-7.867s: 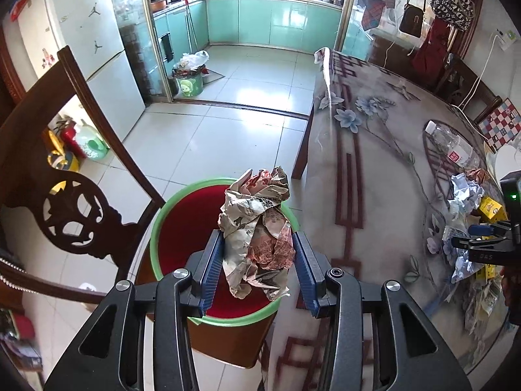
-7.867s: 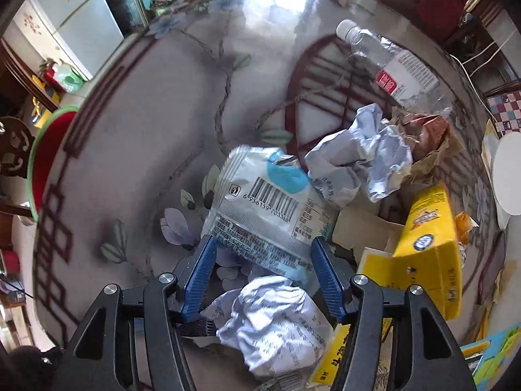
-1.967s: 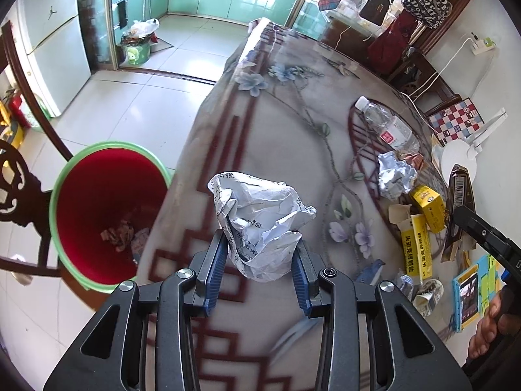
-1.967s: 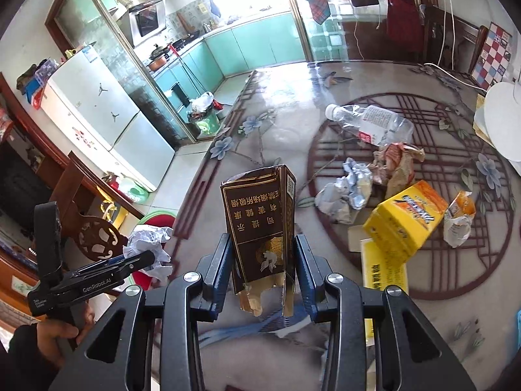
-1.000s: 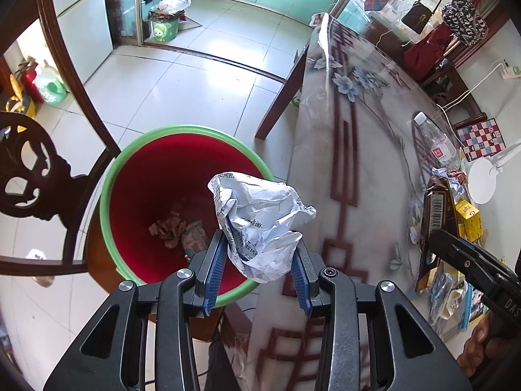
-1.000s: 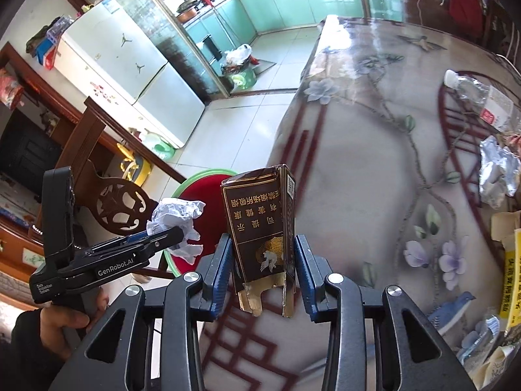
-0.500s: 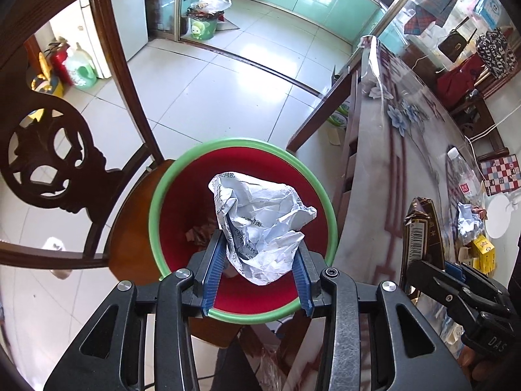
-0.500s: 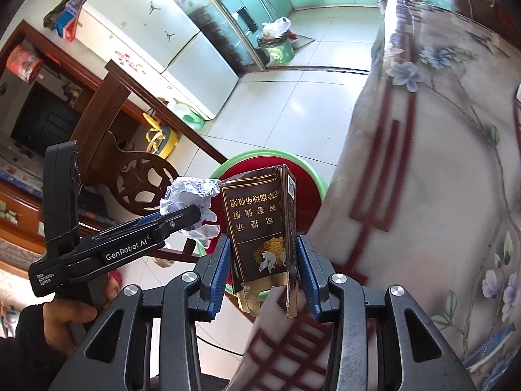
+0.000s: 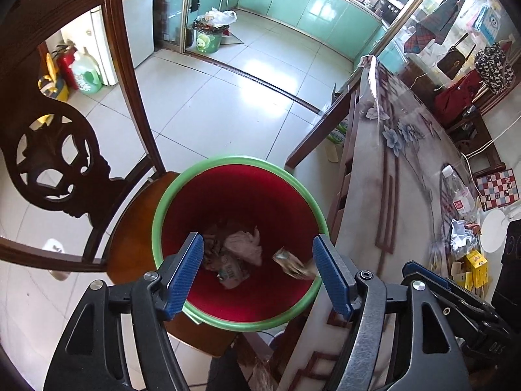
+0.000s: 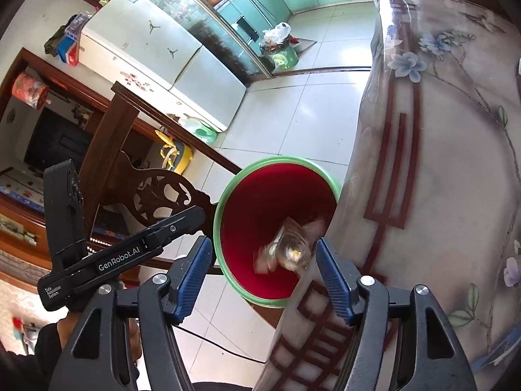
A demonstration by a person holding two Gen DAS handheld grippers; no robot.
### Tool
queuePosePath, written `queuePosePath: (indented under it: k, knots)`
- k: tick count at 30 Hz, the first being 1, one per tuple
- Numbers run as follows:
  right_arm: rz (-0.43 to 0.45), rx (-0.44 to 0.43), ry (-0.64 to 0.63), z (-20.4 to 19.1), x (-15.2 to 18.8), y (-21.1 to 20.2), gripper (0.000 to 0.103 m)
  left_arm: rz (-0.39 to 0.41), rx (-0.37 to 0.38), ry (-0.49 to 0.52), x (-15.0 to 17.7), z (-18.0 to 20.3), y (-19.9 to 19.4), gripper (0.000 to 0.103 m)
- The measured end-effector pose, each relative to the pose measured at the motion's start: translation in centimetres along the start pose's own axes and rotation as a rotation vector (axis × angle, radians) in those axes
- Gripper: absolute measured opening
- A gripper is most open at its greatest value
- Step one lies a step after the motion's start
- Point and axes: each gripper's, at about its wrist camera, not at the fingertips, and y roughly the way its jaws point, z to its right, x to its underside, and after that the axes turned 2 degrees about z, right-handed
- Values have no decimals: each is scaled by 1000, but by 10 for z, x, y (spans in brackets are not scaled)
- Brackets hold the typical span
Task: Collect trash
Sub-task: 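Open left tool over bucket while right tool releases box into it, then grasp clear plastic bag with left tool while right tool grasps paper cup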
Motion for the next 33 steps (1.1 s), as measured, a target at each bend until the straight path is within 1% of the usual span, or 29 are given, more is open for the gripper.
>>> queuePosePath:
  k: [7,13,16,17,18,21,26,30,33]
  knots:
    - [45,25,24,11,7,-29,66,13,18,44,5,22,-9,69]
    - [118,79,86,41,24,-80,66,14,50,112,16,54,-15,71]
    - [164,126,121,61,37,-111,66,12,75,155,25,75,-17,73]
    - [176,146,132,68,42,-122,66,9,85,175,29,83,-18,77]
    - [185,162,144,76,46,-131,66,6,101,199,34,93,-18,78]
    - [216,201,199,104,65,-163,66,-13,139,254,49,121,-17,78]
    - [255,283,271,148,96,-214,66,-53,172,333,77,168,-16,78]
    - [278,305,320,182,119,-252,66,-79,199,392,101,208,-17,78]
    - [281,342,347,205,137,-277,66,-97,214,433,119,232,-19,78]
